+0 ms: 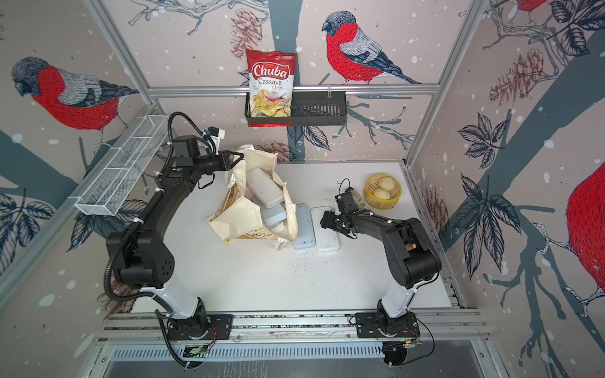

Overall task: Take out the pencil case from the canvas bag
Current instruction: Place the pencil case at the center of the board, then pick up the pencil case from the canvas bag.

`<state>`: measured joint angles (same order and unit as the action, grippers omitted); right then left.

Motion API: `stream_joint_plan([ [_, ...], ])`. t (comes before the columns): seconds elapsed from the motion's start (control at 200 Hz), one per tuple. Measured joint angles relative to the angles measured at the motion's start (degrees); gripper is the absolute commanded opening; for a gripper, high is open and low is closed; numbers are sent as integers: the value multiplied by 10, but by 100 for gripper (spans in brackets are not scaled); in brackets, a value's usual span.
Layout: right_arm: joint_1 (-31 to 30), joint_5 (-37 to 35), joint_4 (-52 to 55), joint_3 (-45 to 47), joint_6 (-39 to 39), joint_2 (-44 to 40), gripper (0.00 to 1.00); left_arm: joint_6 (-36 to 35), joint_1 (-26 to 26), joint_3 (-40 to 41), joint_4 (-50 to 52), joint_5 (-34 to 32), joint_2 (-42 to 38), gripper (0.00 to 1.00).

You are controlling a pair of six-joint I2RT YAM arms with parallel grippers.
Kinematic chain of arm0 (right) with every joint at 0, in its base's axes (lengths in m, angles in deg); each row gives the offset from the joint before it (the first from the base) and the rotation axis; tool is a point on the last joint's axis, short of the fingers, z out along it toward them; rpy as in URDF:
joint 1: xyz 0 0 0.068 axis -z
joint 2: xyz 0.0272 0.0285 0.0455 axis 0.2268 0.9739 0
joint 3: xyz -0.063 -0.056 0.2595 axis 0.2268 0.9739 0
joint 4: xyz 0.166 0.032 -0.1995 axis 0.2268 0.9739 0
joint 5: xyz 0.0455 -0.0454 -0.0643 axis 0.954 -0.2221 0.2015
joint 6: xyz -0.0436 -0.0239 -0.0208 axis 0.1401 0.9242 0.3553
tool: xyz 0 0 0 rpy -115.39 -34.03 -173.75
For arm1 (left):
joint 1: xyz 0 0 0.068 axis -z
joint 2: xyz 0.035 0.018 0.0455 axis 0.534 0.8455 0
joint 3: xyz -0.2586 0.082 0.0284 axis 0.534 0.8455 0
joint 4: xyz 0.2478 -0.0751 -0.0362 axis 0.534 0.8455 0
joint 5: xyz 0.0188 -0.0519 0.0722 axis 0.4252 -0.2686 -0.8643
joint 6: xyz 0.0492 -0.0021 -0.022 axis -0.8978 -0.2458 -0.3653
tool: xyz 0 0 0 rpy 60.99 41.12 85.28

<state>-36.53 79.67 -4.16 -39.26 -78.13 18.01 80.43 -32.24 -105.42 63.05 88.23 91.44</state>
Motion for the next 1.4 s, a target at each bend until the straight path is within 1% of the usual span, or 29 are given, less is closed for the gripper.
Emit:
stream_joint_plan([
  [0.155,-1,-13,14,7,-11,-37,78,0,1,0,0,0,0,0],
  [0.36,-16,-15,22,50,-13,-108,76,0,2,0,1,0,-1,0],
  [0.56,-39,-15,37,116,-29,-185,69,0,3,0,2,0,-1,0],
  [0.715,-50,-14,43,163,-46,-228,57,0,4,0,2,0,0,0],
  [0.76,-51,-14,45,174,-53,-235,56,0,4,0,2,0,0,0],
  [0.885,-51,-15,55,188,-57,-244,56,0,5,0,2,1,0,0],
  [0.996,-50,-19,56,188,-57,-241,63,0,6,0,1,1,0,0],
  [1.156,-35,-18,45,184,-56,-223,63,0,9,0,1,1,0,0],
  [1.401,-14,12,6,170,-41,-193,64,0,11,0,1,1,0,0],
])
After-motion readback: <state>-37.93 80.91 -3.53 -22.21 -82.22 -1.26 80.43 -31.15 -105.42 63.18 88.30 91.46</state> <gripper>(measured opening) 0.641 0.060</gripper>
